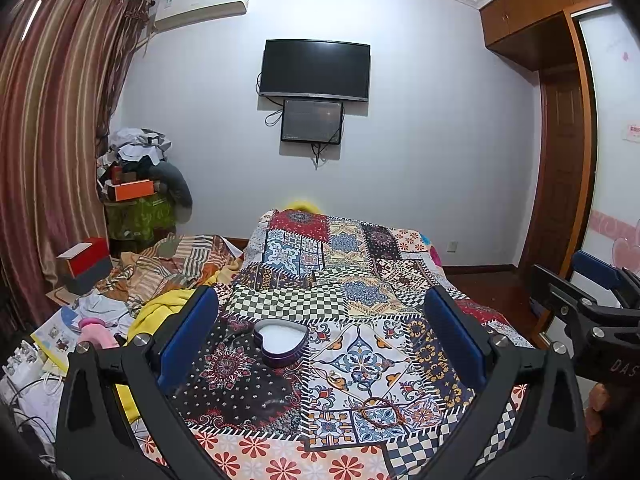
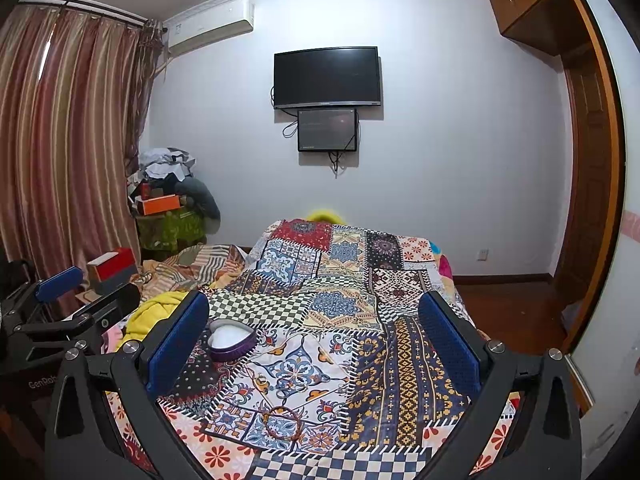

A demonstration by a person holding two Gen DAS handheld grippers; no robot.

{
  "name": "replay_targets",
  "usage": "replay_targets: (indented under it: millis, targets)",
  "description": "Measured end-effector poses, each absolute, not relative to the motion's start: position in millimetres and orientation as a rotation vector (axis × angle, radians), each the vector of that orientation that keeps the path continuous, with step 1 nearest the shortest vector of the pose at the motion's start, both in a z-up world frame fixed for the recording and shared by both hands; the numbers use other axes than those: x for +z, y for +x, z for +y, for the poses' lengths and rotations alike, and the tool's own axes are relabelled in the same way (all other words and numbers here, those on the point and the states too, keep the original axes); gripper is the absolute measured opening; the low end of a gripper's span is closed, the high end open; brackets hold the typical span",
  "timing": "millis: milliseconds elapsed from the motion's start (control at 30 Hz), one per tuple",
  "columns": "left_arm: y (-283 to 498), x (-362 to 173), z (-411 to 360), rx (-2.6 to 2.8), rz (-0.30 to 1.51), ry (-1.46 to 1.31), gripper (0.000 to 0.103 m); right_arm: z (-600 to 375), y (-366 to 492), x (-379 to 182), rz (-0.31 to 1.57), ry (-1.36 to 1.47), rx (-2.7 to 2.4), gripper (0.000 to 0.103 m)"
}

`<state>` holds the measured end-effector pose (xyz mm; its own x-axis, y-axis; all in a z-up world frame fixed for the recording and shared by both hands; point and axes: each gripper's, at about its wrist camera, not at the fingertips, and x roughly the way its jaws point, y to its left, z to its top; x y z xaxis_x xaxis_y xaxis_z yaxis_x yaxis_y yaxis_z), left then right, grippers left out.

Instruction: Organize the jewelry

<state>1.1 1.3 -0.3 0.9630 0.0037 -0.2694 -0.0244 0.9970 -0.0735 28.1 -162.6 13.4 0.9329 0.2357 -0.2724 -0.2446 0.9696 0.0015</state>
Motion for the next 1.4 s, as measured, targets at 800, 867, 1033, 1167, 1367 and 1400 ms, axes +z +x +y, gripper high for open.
replay_targets:
  millis: [800,867,1033,1167,1367,1400]
  targets:
    - [0.0,0.9,0.9,0.015,0.273,-0.077,0.103,-164.1,27.8,12.9,0.278,-0.029,0.247,0.103]
    - [-0.3,0.9,1.1,0.015,0.272,-0.078,0.103,-162.5,29.0,9.2,0.28,-0.029,0.246,0.103]
    - [-1.3,0.8,0.8,0.016,0.275,-0.078,0.103,-162.3,31.8,9.0,0.287,-0.028,0.245,0.103]
    - [0.5,-1.4,0.1,0.016,0.283,-0.079,0.103,-164.0,34.3,8.9,0.296,-0.028,0.243,0.103]
    - [11.5,-6.5,0.9,0.018,0.318,-0.083,0.103,-167.3,42.1,4.7,0.324,-0.027,0.232,0.103]
    - [14.4,-7.4,1.8,0.017,0.327,-0.086,0.103,-167.7,44.2,3.2,0.33,-0.027,0.229,0.103]
